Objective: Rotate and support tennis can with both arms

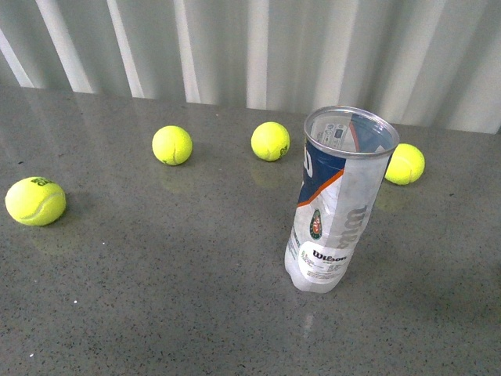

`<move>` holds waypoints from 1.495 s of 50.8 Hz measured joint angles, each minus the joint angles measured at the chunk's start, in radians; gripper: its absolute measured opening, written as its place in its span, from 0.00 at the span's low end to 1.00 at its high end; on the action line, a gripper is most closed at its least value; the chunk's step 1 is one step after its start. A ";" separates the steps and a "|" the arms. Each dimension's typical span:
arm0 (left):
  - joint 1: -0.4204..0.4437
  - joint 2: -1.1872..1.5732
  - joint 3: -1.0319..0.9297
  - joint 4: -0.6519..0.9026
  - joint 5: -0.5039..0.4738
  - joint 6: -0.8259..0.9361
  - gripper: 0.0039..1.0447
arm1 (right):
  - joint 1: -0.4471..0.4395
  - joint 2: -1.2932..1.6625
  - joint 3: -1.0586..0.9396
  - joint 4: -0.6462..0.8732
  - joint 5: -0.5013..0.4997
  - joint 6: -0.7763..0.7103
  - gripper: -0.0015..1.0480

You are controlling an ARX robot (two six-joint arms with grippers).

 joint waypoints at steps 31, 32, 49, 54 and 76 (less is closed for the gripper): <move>0.000 -0.001 0.000 -0.002 0.000 0.000 0.94 | 0.000 0.000 0.000 0.000 0.000 0.000 0.93; 0.000 -0.001 0.000 -0.002 0.000 0.000 0.93 | 0.000 0.000 0.000 0.000 0.000 0.000 0.93; 0.000 -0.001 0.000 -0.002 0.000 0.000 0.94 | 0.000 0.000 0.000 0.000 0.000 0.000 0.93; 0.000 -0.001 0.000 -0.002 0.000 0.000 0.94 | 0.000 0.000 0.000 0.000 0.000 0.000 0.93; 0.000 -0.001 0.000 -0.002 0.000 0.000 0.94 | 0.000 0.000 0.000 0.000 0.000 0.000 0.93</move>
